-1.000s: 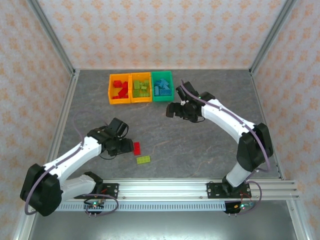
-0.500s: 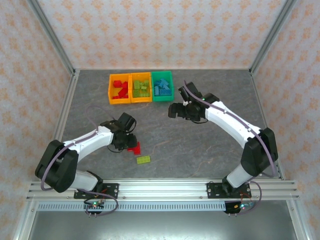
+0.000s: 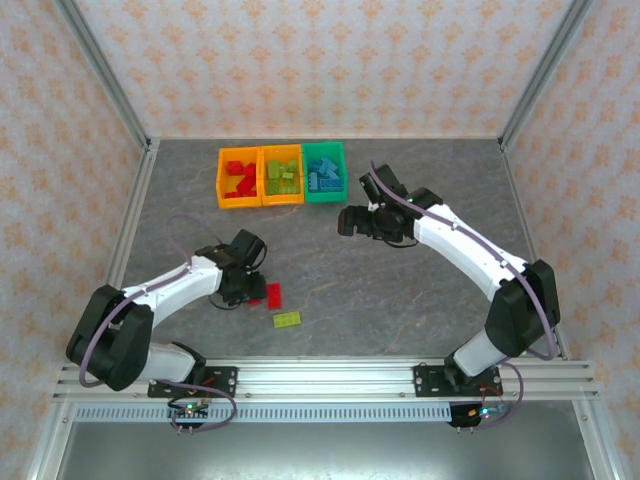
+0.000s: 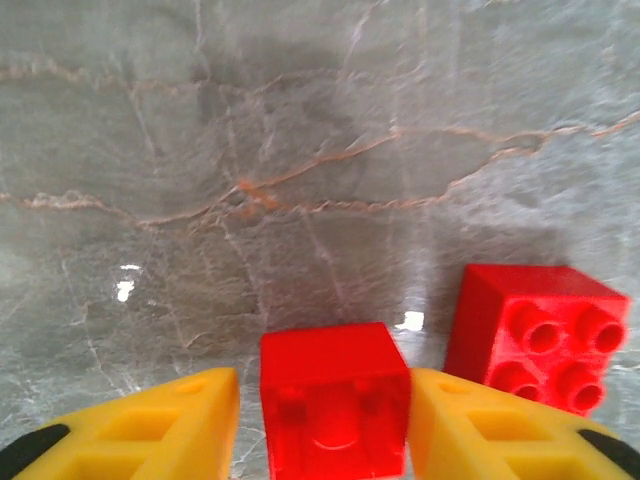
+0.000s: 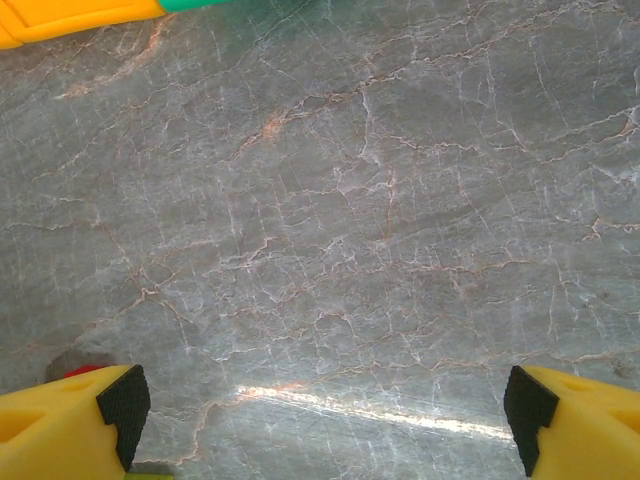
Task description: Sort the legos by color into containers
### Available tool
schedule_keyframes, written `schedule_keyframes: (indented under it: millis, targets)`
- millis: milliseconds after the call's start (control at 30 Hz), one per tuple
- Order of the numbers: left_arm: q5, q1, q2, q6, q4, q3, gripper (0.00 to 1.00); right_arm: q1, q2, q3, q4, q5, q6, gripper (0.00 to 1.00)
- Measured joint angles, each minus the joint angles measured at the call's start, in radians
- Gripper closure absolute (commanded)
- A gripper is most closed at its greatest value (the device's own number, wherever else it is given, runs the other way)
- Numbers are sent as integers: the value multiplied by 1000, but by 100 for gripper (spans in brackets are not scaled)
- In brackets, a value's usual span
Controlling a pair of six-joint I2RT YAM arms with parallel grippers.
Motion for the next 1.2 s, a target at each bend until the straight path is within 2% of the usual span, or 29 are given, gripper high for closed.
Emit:
schedule_keyframes:
  millis: [67,167,267,367,500,600,700,900,1000,1067,1200]
  targets:
    - [1,0,13,0,2,-7,51,0,5,3,0,-10,-8,6]
    - [-2,5,44,0,11,-8,62,0,6,4,-3,-49,-22,7]
    - [1,14,48,0,-5,4,78,2,6,3,-8,-116,-40,8]
    - [10,37,48,9,-18,24,79,18,6,-4,-9,-213,-68,9]
    - [27,145,36,27,-43,153,78,76,6,-9,-26,-298,-110,9]
    - [27,238,56,56,-60,348,79,117,6,-9,-25,-329,-122,9]
    - [25,308,160,89,-64,594,79,122,6,-10,-2,-331,-109,9]
    - [-21,373,537,110,-76,1076,76,120,9,-9,35,-265,-78,8]
    - [-43,386,747,117,-116,1306,67,120,9,-9,39,-232,-66,8]
    - [-48,390,867,118,-153,1436,57,120,9,-9,41,-210,-59,8]
    - [-51,394,1003,124,-224,1589,51,120,9,-9,42,-184,-48,8]
